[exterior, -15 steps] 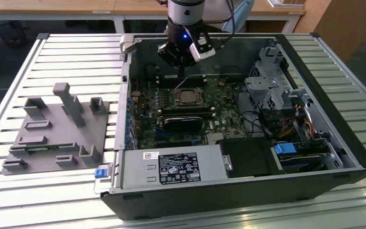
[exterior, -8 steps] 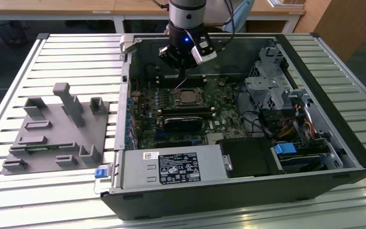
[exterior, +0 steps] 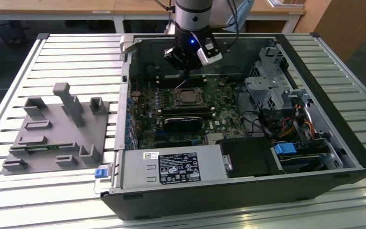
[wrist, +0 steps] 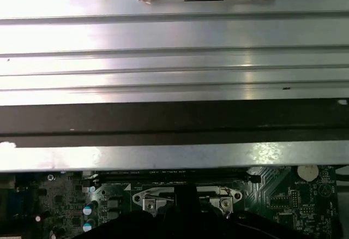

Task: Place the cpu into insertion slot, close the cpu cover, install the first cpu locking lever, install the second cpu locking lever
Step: 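Install the first cpu locking lever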

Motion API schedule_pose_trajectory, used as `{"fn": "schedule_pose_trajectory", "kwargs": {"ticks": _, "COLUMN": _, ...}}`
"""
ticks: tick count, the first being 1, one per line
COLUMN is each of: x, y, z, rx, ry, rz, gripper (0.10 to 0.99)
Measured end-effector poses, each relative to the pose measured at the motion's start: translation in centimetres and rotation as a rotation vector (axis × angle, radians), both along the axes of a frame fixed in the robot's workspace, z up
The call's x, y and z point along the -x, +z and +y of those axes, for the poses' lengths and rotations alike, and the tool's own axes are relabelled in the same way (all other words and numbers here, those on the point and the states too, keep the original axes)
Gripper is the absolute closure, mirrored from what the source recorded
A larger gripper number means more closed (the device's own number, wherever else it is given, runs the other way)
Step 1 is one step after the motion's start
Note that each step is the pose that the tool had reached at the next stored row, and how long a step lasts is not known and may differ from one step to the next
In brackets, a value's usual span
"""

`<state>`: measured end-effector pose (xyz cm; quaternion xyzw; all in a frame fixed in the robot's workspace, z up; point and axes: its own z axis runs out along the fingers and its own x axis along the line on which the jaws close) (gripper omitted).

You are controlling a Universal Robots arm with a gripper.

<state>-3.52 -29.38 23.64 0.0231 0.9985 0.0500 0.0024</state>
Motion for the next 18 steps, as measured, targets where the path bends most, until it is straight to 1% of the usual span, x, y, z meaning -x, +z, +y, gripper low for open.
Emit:
{"fn": "schedule_pose_trajectory", "kwargs": {"ticks": 6, "x": -0.99, "y": -1.05, "z": 0.15, "rx": 0.0, "ry": 0.0, "rz": 0.0, "gripper": 0.98}}
{"fn": "schedule_pose_trajectory", "kwargs": {"ticks": 13, "x": -1.52, "y": -2.25, "z": 0.28, "rx": 0.0, "ry": 0.0, "rz": -0.0001, "gripper": 0.98}}
{"fn": "schedule_pose_trajectory", "kwargs": {"ticks": 18, "x": -1.7, "y": -2.72, "z": 0.29, "rx": 0.0, "ry": 0.0, "rz": 0.0, "gripper": 0.98}}
